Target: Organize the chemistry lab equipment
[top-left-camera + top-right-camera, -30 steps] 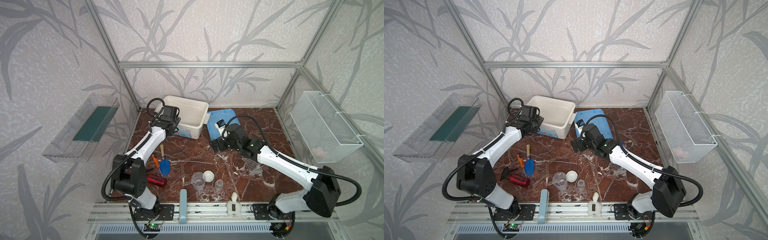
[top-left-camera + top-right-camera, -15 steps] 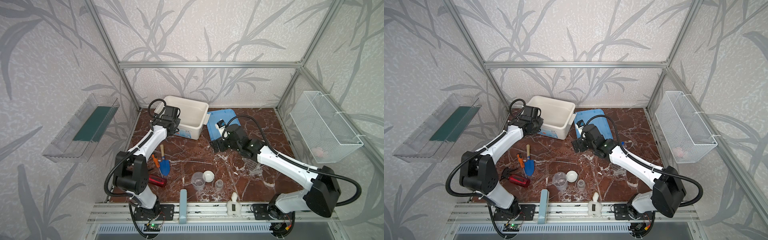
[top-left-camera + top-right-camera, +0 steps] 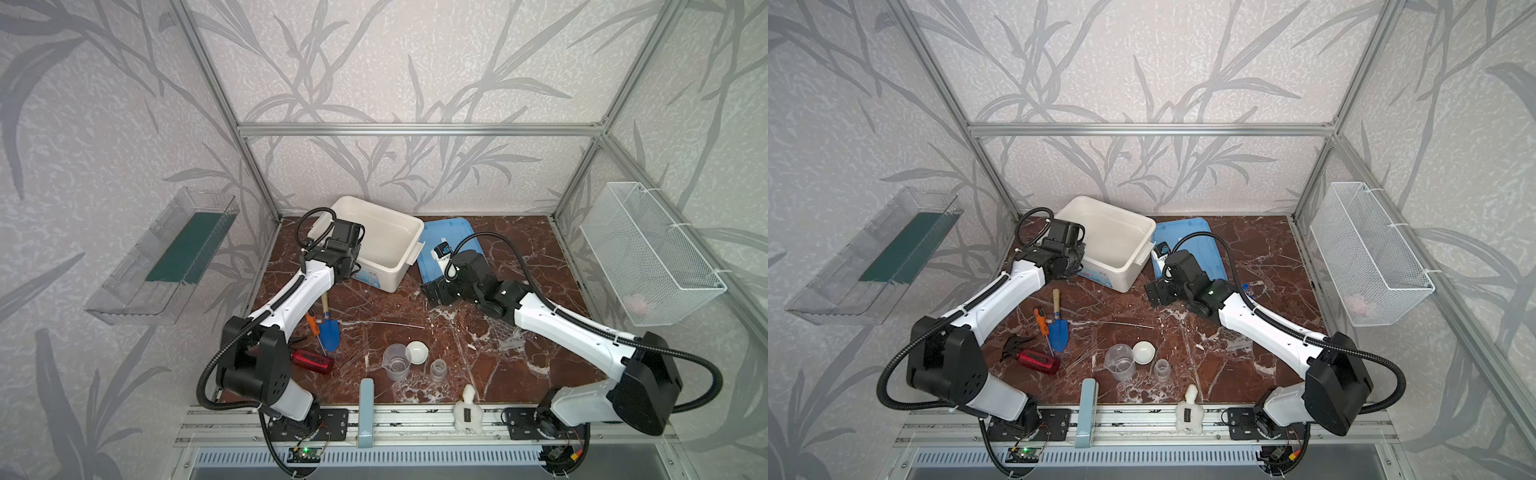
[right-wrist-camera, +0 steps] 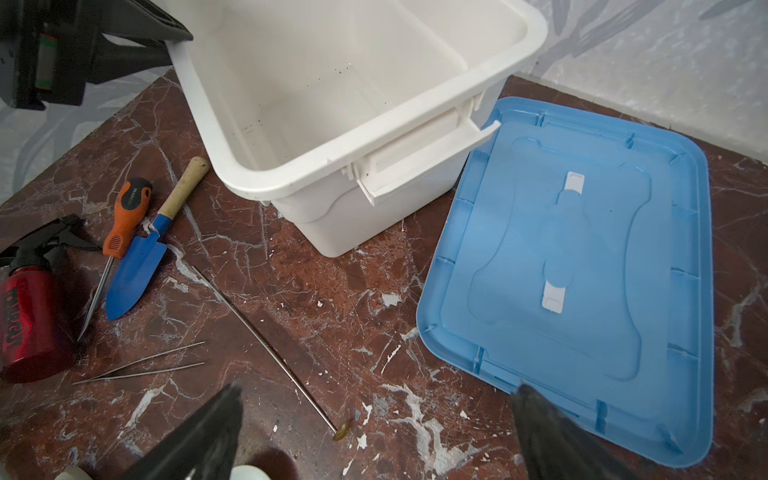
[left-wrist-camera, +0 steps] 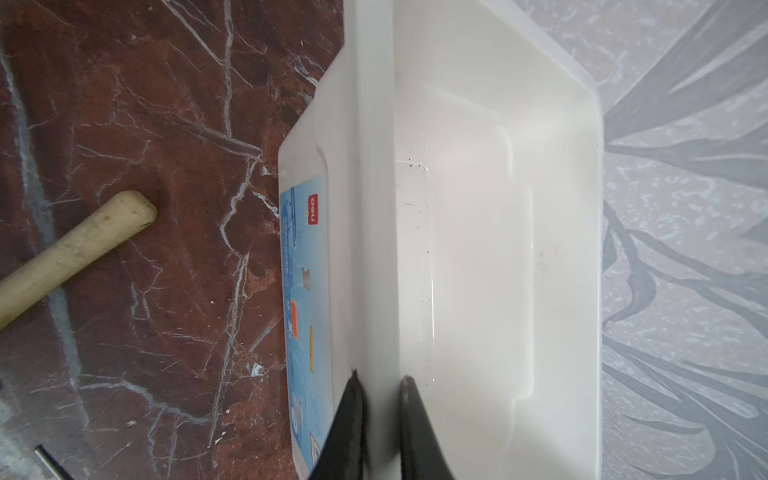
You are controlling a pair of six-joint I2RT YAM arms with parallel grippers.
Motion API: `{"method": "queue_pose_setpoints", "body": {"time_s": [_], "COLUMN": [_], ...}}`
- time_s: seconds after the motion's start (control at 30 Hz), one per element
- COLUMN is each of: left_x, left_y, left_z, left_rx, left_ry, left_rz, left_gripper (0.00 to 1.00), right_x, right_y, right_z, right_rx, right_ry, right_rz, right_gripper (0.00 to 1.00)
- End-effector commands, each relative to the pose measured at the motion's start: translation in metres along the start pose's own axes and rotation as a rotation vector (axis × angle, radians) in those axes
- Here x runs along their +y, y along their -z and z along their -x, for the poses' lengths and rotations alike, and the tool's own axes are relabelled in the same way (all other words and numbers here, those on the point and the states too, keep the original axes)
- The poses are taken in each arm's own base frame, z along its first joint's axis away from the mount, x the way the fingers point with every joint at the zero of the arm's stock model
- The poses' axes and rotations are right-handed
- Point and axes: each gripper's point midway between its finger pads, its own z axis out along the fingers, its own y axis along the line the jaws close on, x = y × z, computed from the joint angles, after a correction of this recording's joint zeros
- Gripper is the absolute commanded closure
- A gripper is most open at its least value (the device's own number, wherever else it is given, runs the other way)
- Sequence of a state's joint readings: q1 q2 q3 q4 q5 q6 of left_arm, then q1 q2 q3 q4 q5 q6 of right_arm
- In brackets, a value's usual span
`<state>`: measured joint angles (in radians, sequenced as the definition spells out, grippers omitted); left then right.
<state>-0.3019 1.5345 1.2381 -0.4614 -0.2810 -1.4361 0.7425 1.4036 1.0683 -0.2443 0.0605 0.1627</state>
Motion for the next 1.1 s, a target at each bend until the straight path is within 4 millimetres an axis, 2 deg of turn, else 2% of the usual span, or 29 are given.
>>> {"method": "queue_pose_setpoints", "body": {"time_s": [0.0, 0.17, 0.37, 0.53, 0.6, 0.67, 0.87, 1.0, 1.07], "left_x": [0.012, 0.035, 0.035, 0.039, 0.042, 0.040, 0.026, 0.031, 0.033], "left_y": [0.022, 0.034, 0.059, 0.043, 0.037, 0.033, 0.040, 0.034, 0.035], "left_z": [0.024, 0.034, 0.040, 0.020, 0.015, 0.009, 0.000, -0.014, -0.022], "left_rx": [-0.132, -0.222, -0.329, -0.260, -0.252, -0.226, -0.213, -0.151, -0.129], "left_ry": [0.063, 0.195, 0.180, 0.170, 0.164, 0.158, 0.111, 0.101, 0.082], "left_rz": [0.011, -0.012, -0.031, -0.026, -0.023, -0.031, -0.071, -0.061, -0.063], "left_gripper": [0.92, 0.96, 0.96, 0.83, 0.83, 0.87, 0.84, 0.74, 0.64], "right_x": [0.006, 0.011, 0.011, 0.008, 0.008, 0.007, 0.007, 0.007, 0.005], "right_y": [0.005, 0.004, 0.002, 0.003, 0.005, 0.006, 0.004, 0.003, 0.004], "right_z": [0.004, 0.007, 0.006, 0.004, 0.004, 0.005, 0.004, 0.003, 0.004], "right_rx": [-0.021, -0.031, -0.019, -0.017, -0.020, -0.026, -0.020, -0.016, -0.018], "right_ry": [-0.012, -0.031, -0.031, -0.025, -0.024, -0.024, -0.023, -0.020, -0.014], "right_rz": [0.028, 0.054, 0.057, 0.042, 0.039, 0.034, 0.033, 0.032, 0.025], "right_gripper": [0.01, 0.01, 0.01, 0.01, 0.01, 0.01, 0.01, 0.01, 0.01]}}
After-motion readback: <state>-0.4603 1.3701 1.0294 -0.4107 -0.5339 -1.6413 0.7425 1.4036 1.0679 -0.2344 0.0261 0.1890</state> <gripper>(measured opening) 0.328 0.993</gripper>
